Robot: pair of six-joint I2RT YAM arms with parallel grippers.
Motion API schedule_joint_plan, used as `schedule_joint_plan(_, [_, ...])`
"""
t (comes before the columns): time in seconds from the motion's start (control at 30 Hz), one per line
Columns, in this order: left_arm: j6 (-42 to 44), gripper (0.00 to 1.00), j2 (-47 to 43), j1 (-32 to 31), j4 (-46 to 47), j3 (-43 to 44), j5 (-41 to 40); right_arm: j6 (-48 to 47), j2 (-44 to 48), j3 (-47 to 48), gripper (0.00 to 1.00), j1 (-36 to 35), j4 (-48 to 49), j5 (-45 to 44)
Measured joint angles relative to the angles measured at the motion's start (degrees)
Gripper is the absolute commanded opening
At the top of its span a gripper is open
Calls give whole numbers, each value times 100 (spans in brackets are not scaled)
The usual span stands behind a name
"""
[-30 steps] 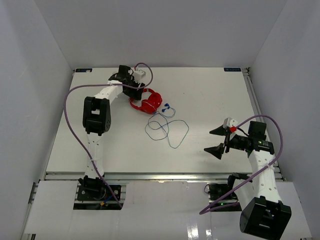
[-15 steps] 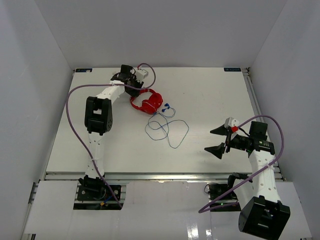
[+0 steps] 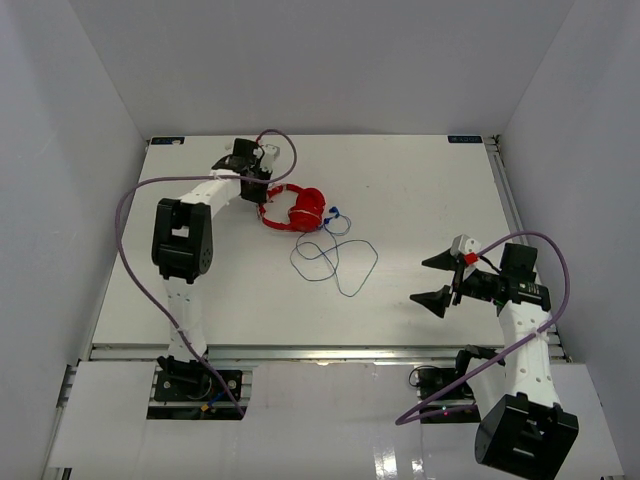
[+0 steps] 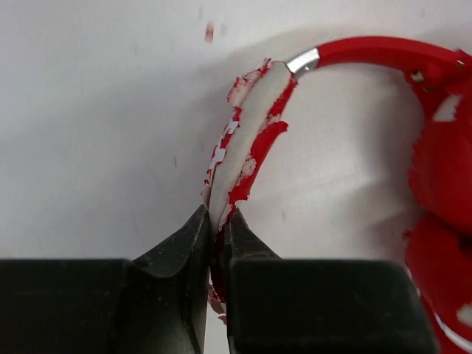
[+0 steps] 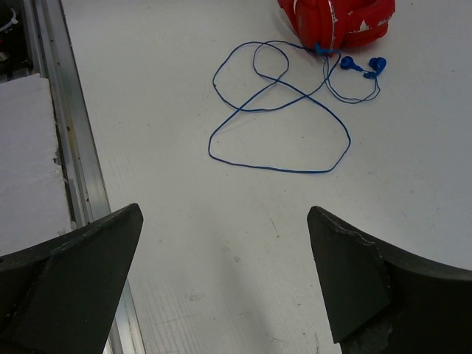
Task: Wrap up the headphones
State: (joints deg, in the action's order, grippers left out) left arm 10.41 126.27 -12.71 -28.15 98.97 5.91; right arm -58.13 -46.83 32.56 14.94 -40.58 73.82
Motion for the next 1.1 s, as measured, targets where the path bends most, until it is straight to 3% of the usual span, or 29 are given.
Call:
schedule_joint_plan(0.1, [-835,0,-880,72,58,-937,-133,-4,15,0,100,0,-7,-2])
schedule_joint_plan(0.27, [-2104,0,-3203,212,-63,-3000,-131,-169,-116,110,100,-9,-316,-60])
schedule_joint_plan(0.43, [-3095,0,-5370,240,-12,-4360,100,-664,-463,823,100,-141,-1087,-321])
schedule_joint_plan(0.6, [-3731,0,-6897,221,-203,-4788,279,-965,-488,1303,98,-563,-1534,-453])
schedule_joint_plan(0.73, [-4151,0,-7673,210,-459,-4804,429,-368,-295,1329,96,-1382,-1093,-814])
schedule_joint_plan(0.87, [-4544,0,-7984,210,-739,-4805,730,370,-161,1335,93,-2270,-478,-1232])
schedule_joint_plan(1.0, [-4851,0,-8161,206,-994,-4889,1024,903,-380,1367,90,-2589,-25,-1447])
schedule_joint_plan(1.1, [-5048,0,-8345,203,-1207,-4933,1156,1832,-644,1384,90,-2787,724,-1654])
